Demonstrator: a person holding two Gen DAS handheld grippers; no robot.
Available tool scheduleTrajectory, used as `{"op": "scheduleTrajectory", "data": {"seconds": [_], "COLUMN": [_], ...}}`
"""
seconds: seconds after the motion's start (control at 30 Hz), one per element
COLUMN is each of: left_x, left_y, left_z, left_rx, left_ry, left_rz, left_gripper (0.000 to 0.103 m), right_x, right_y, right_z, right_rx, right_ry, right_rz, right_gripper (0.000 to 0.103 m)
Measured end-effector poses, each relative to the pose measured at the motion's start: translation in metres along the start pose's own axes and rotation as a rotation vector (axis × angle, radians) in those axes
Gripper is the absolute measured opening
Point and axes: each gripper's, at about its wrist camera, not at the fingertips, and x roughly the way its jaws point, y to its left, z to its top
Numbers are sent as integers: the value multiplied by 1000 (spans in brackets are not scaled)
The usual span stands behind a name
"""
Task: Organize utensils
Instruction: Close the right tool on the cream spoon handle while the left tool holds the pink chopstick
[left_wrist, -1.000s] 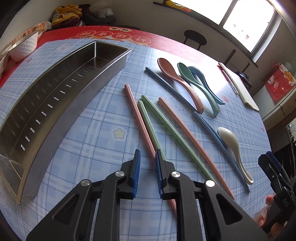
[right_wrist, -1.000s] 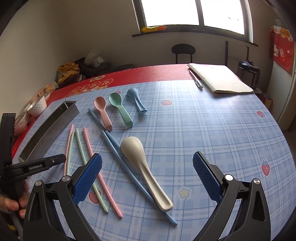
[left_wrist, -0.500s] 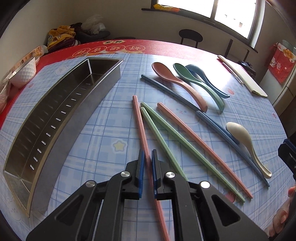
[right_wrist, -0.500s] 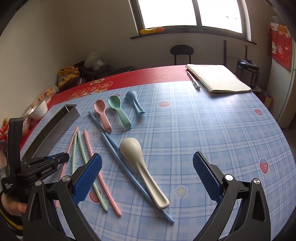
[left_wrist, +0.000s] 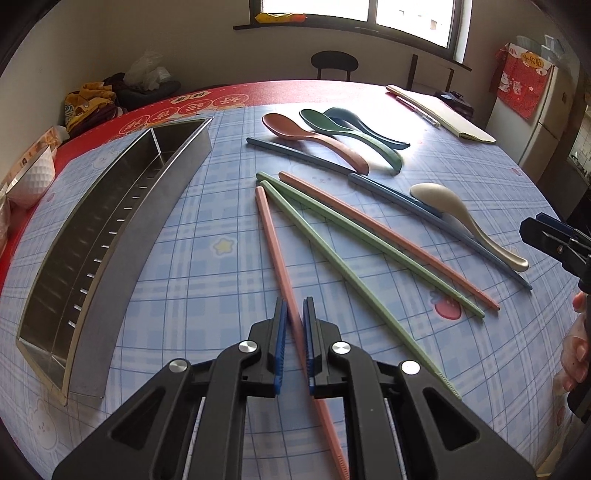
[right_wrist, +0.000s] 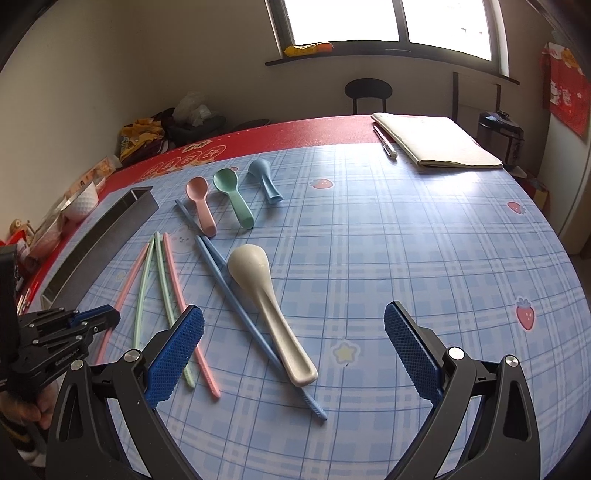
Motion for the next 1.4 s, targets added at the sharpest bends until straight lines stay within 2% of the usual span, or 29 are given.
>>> {"op": "scheduleTrajectory", "data": {"seconds": [0.13, 0.23, 0.27, 0.3, 0.33, 0.37, 0.5, 0.63, 0.7, 0.8, 0.9, 1.07, 1.4], "left_x": [0, 0, 1, 1, 1, 1, 1, 1, 0, 1, 0, 0, 0], "left_y": [-4, 1, 3, 7, 9, 11, 7, 6, 8, 12, 12, 11, 9], "left_z": [-1, -1, 0, 0, 0, -1, -1, -1, -1, -1, -2, -1, -1], "left_rx": [26, 10, -3, -18, -33, -43, -32, -28, -40, -60, -52, -45, -41], "left_ry": [-31, -34, -34, -35, -36, -38, -39, -40, -41, -41, -42, -41, -41], "left_rz": [12, -12, -28, -44, -58, -67, -51, -44, -59, -83, -77, -71, -60], "left_gripper": [9, 9, 9, 9, 9, 9, 9, 9, 9, 9, 9, 9, 9], "right_x": [0, 3, 4, 6, 9, 11, 25, 40, 44, 51, 55, 63, 67], "right_y": [1, 2, 3, 4, 4, 4, 6, 9, 12, 19, 28, 37, 37], "right_z": [-3, -4, -4, -4, -4, -4, -2, 3, 7, 9, 11, 15, 19], "right_rx": [-24, -54, -63, -73, -82, -88, -121, -133, -148, -181, -218, -237, -221], "right_ry": [7, 31, 42, 56, 72, 85, 128, 160, 167, 179, 183, 169, 162], "right_rz": [2, 20, 27, 32, 30, 22, 12, 8, -5, -22, -36, -33, -21], "right_gripper": [95, 94, 90, 75, 69, 68, 48, 41, 34, 31, 24, 18, 20]}}
